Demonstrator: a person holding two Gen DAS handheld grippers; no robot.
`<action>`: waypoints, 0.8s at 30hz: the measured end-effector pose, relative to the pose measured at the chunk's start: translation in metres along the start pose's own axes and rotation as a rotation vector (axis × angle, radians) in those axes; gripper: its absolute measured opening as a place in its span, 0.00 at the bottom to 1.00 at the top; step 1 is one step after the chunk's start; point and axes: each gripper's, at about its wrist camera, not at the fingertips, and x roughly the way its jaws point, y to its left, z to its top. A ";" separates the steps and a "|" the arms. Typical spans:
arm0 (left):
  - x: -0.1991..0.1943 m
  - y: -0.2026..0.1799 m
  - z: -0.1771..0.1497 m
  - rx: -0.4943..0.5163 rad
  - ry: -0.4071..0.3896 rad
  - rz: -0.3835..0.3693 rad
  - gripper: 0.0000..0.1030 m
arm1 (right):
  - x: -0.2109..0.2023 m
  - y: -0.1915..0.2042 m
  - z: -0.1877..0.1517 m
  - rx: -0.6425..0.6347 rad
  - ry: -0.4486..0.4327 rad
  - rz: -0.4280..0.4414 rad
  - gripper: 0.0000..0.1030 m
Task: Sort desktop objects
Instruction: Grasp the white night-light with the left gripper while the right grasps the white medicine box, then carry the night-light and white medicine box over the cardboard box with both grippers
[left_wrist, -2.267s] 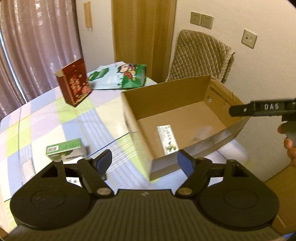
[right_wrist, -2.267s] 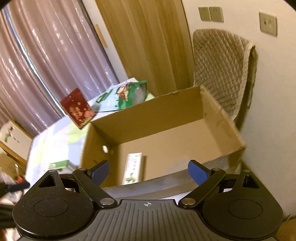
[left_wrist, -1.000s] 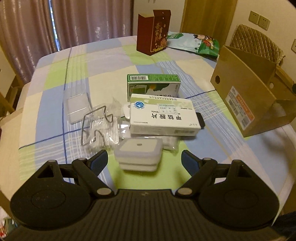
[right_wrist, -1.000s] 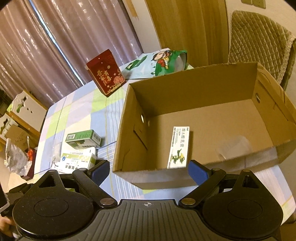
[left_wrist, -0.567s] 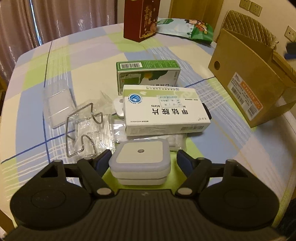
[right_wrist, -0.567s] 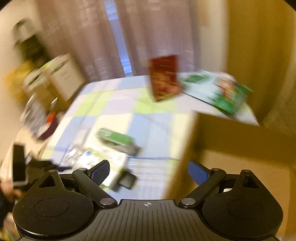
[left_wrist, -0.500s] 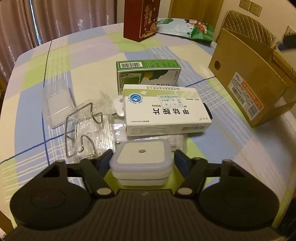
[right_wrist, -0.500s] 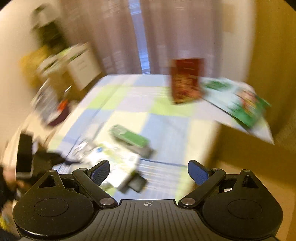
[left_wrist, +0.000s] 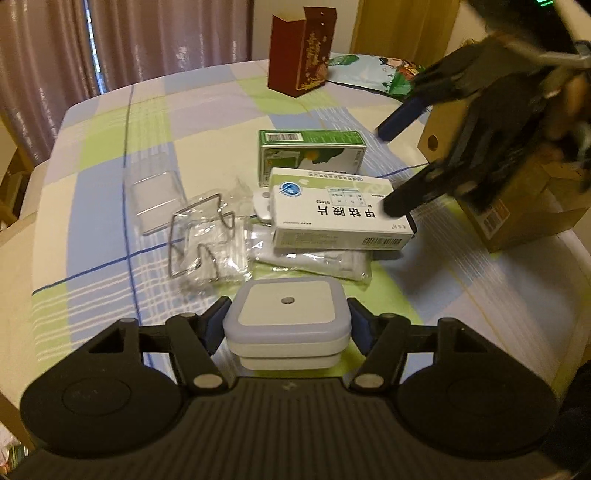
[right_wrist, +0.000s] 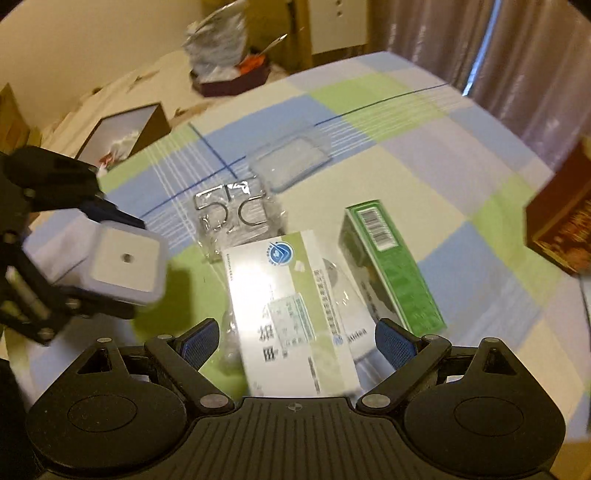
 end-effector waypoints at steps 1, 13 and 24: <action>-0.002 0.000 -0.001 -0.008 -0.001 0.004 0.60 | 0.004 -0.001 0.000 -0.006 -0.003 0.012 0.91; -0.013 0.000 -0.008 -0.062 0.007 0.052 0.60 | 0.015 0.000 0.005 0.014 -0.034 0.039 0.70; -0.031 -0.016 0.004 -0.022 -0.032 0.048 0.60 | -0.100 0.006 -0.031 0.295 -0.207 0.026 0.70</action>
